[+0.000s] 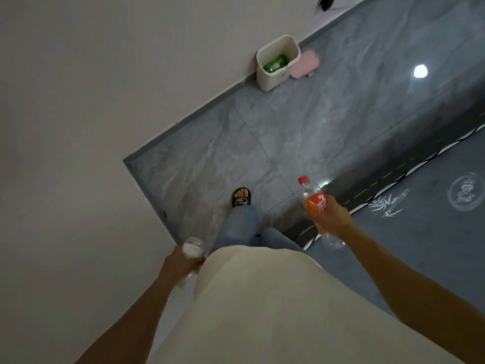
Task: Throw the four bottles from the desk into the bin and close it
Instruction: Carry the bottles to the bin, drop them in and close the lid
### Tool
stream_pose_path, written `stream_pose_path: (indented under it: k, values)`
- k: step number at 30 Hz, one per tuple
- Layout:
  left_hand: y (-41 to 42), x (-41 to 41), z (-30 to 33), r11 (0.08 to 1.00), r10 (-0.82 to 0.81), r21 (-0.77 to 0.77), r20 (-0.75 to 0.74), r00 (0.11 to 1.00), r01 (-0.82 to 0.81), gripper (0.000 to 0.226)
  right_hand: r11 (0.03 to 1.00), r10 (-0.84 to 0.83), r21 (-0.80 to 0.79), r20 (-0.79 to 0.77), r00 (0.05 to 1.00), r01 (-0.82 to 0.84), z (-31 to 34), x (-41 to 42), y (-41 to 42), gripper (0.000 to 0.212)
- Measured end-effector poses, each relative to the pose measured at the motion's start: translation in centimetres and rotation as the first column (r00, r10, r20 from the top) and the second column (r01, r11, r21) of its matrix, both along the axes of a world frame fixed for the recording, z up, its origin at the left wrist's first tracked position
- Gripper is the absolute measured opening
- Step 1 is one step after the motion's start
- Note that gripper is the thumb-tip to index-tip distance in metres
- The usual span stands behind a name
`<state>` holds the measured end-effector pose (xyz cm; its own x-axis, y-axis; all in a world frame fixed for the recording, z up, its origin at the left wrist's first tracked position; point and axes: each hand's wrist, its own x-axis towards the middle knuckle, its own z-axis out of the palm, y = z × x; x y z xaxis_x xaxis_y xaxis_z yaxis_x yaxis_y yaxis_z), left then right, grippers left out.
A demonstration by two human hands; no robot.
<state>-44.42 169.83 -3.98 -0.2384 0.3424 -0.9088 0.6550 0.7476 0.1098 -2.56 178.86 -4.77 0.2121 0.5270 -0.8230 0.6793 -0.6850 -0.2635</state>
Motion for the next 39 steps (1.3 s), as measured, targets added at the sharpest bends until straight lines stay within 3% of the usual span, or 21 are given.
stream_pose_path:
  k: [5,10,15,23,27,32,36,39]
  values:
    - [14.9,2.7,-0.2,0.992,-0.059,0.116,0.06,0.996,0.051,0.062,0.991,-0.121,-0.055,0.031,0.992,0.123,0.0,1.5,1.6,0.086]
    - [28.3,7.6,0.3,0.967,-0.175,0.203,0.094,0.98,0.153,0.067,0.939,-0.317,-0.118,0.054,0.947,0.322,0.1,3.4,1.9,0.073]
    - [38.4,13.7,0.0,0.944,-0.241,0.258,0.115,0.964,0.205,0.068,0.897,-0.406,-0.166,0.062,0.912,0.41,-0.4,7.5,5.4,0.063]
    - [44.9,19.0,-1.3,0.968,-0.174,0.192,0.054,0.983,0.161,0.066,0.947,-0.272,-0.163,0.043,0.961,0.276,-1.0,15.7,20.8,0.073]
    - [45.2,18.9,-0.8,0.973,-0.173,0.158,0.027,0.984,0.167,0.082,0.979,-0.199,-0.039,0.02,0.98,0.2,-0.1,16.7,29.7,0.074]
    - [46.5,17.8,-0.8,0.997,-0.066,-0.032,-0.029,0.997,0.065,0.056,0.981,-0.191,0.029,-0.068,0.979,0.193,-1.3,16.4,40.0,0.079]
    - [49.9,17.2,-1.4,0.999,0.034,-0.041,-0.032,0.999,-0.035,0.089,0.992,-0.117,0.043,-0.061,0.991,0.12,-2.4,15.7,45.7,0.082]
    - [54.0,17.1,-2.7,0.997,0.034,-0.064,-0.035,0.999,-0.036,0.06,0.998,-0.054,0.014,-0.032,0.998,0.055,-3.6,15.4,48.1,0.085]
